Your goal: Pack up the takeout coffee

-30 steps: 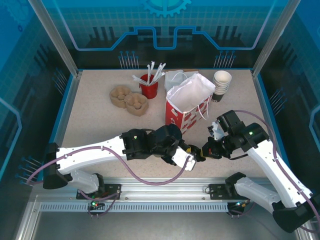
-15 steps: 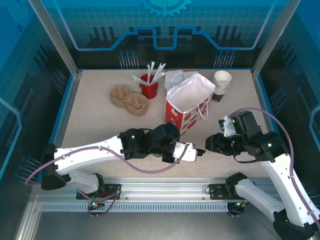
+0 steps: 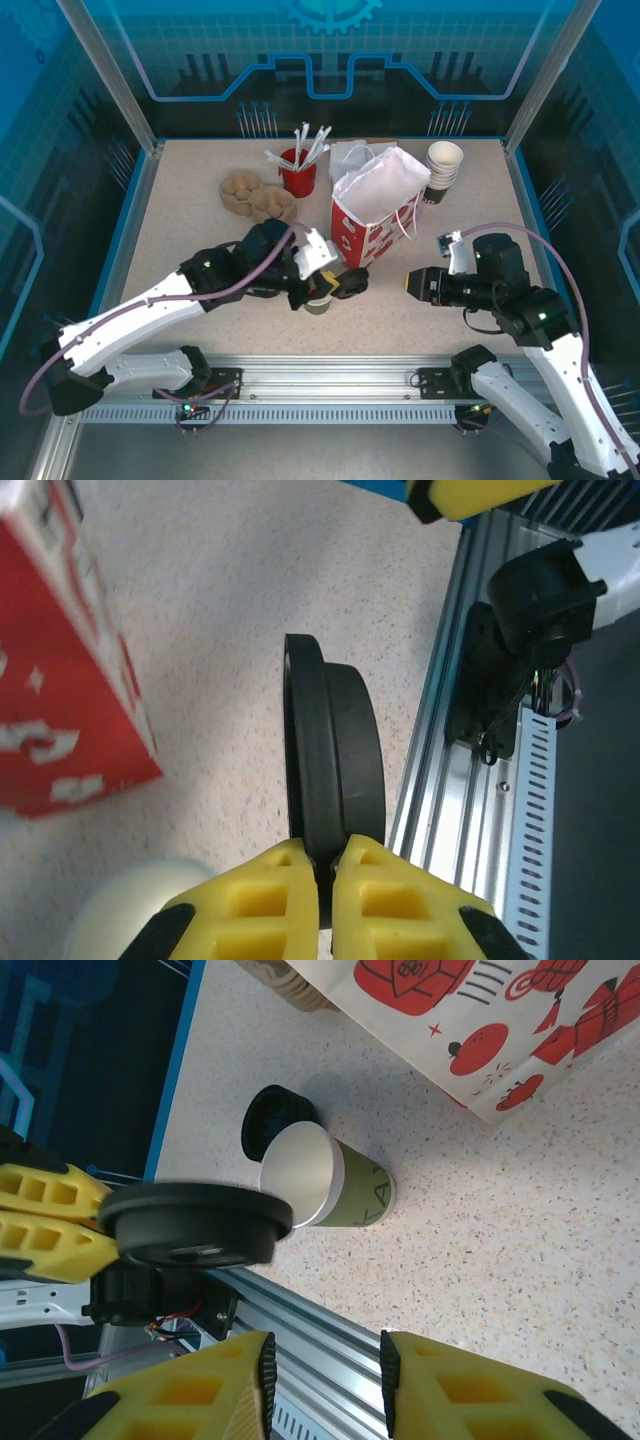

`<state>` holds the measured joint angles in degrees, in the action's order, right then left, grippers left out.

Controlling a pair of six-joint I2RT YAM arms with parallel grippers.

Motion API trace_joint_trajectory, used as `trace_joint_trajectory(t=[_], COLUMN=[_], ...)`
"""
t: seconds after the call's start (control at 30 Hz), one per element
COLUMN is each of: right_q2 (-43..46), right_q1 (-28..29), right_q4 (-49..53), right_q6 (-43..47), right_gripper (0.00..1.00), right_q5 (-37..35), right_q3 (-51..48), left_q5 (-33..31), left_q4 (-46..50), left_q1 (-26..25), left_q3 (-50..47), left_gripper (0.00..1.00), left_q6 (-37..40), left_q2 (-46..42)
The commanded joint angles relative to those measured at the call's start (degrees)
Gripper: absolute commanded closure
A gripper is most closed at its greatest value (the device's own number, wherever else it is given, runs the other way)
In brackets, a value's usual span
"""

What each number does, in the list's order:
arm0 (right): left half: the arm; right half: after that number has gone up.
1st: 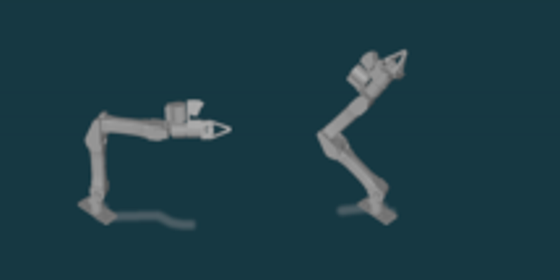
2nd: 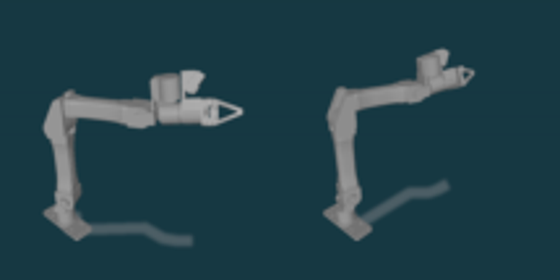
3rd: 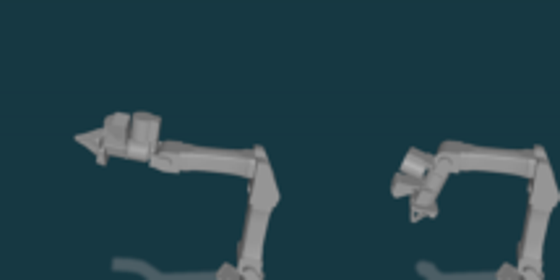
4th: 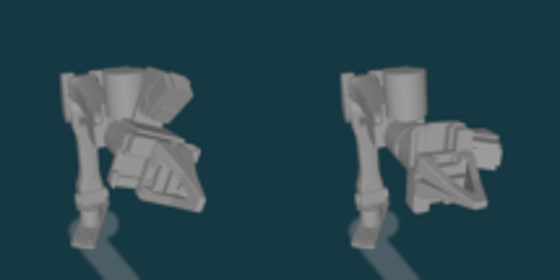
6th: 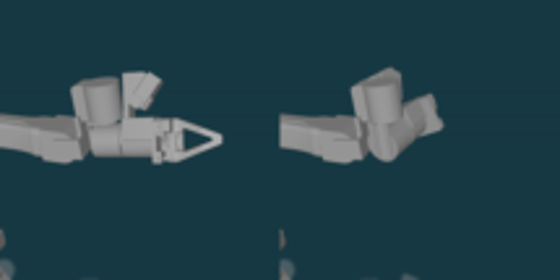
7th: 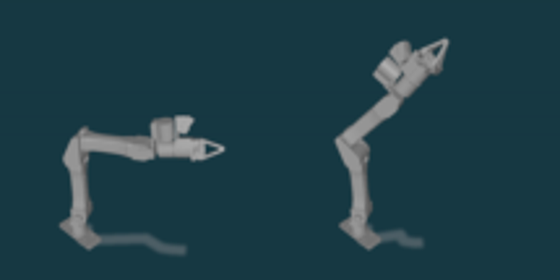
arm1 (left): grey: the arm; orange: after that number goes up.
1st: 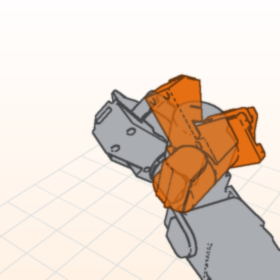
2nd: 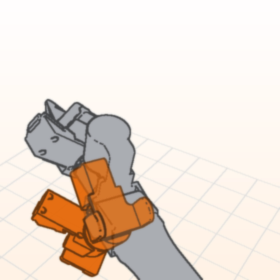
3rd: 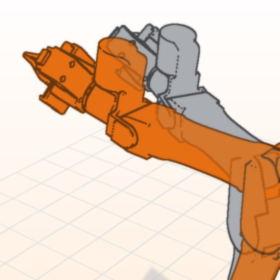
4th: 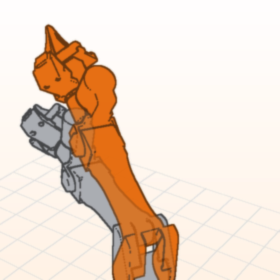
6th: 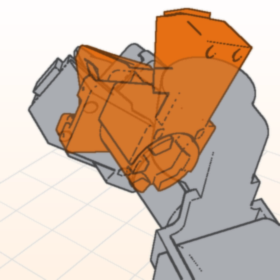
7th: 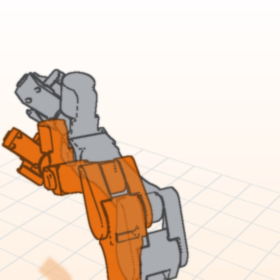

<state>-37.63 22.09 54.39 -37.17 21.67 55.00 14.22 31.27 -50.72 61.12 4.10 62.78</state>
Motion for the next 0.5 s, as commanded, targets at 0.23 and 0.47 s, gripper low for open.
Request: trace_joint_trajectory(t=[0.23,0.47], right_q2=[-3.49,-7.06], right_q1=[6.70,15.54], right_q4=[-19.81,-30.88], right_q6=[-7.80,-12.93], right_gripper=[0.69,0.71], right_q5=[1.36,-3.85], right_q3=[-10.99,-17.32], left_q5=[20.34,26.31], left_q4=[-4.04,-9.87], left_q1=[12.71,22.12], left_q3=[-10.32,-17.73], left_gripper=[0.89,0.93], left_q6=[-23.52,-32.72], left_q2=[-7.89,-7.90])
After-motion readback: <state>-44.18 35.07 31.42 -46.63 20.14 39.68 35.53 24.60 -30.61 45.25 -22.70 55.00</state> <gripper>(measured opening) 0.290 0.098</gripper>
